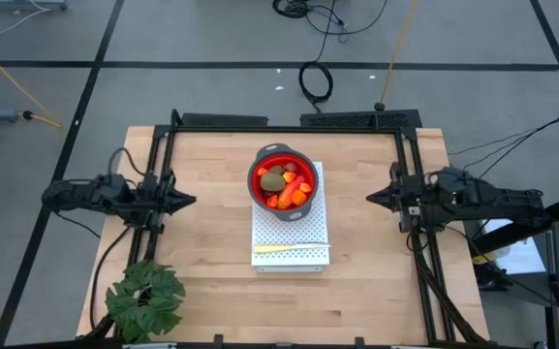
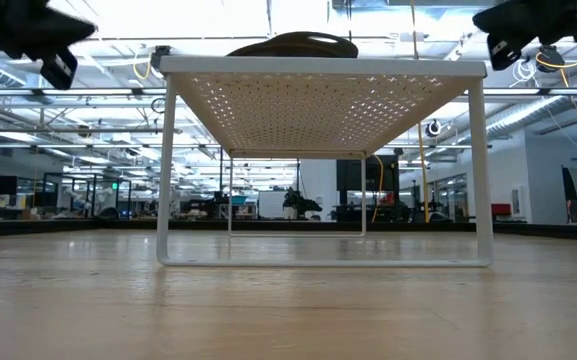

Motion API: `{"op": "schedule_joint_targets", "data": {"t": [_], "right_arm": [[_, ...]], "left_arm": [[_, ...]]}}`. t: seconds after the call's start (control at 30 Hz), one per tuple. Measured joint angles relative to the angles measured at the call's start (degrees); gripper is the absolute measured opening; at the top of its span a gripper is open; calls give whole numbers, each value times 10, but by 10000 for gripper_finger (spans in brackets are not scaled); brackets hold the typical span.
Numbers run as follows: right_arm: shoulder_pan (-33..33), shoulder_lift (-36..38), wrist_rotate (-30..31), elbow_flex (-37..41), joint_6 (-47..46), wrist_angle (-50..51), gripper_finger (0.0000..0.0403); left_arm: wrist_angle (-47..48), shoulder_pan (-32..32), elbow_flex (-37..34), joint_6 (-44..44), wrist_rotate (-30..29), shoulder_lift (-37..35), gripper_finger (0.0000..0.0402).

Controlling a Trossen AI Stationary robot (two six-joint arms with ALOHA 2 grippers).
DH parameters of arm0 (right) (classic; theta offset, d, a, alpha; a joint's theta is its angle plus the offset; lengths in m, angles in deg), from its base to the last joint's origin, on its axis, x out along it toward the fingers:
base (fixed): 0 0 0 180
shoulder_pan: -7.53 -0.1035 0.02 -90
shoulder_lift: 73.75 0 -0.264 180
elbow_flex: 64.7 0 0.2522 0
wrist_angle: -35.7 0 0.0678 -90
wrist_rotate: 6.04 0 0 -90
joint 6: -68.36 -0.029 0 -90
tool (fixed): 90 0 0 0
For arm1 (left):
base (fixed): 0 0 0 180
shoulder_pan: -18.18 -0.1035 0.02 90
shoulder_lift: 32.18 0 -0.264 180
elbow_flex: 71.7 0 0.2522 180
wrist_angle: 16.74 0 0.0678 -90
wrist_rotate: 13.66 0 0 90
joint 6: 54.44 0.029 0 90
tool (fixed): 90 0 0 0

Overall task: Pick & Place Fruit
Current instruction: Return to Home Position

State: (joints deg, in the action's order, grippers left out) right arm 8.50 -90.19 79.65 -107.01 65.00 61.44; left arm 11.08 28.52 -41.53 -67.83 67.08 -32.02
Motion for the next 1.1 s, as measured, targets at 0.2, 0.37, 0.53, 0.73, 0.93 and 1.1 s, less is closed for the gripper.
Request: {"op": "schedule_joint_targets", "data": {"t": [0.2, 0.37, 0.53, 0.73, 0.93, 1.1], "right_arm": [[5, 59, -2, 5, -2, 7, 0], [5, 86, -3, 54, -22, -23, 0], [5, 105, -3, 134, -44, -96, 0], [5, 148, -3, 173, -50, -89, 0], [6, 162, 3, 160, -35, -47, 0], [6, 162, 51, 145, -52, 60, 0]], "left_arm": [[15, -14, 0, -4, 23, 1, 0], [-12, -13, -27, -22, 34, 2, 0], [-108, -13, -88, -4, 37, 2, 0], [-133, -13, -128, 1, 24, 2, 0], [-132, -18, -137, 34, 13, 2, 0], [-109, -37, -136, 31, 35, 2, 0]]}}
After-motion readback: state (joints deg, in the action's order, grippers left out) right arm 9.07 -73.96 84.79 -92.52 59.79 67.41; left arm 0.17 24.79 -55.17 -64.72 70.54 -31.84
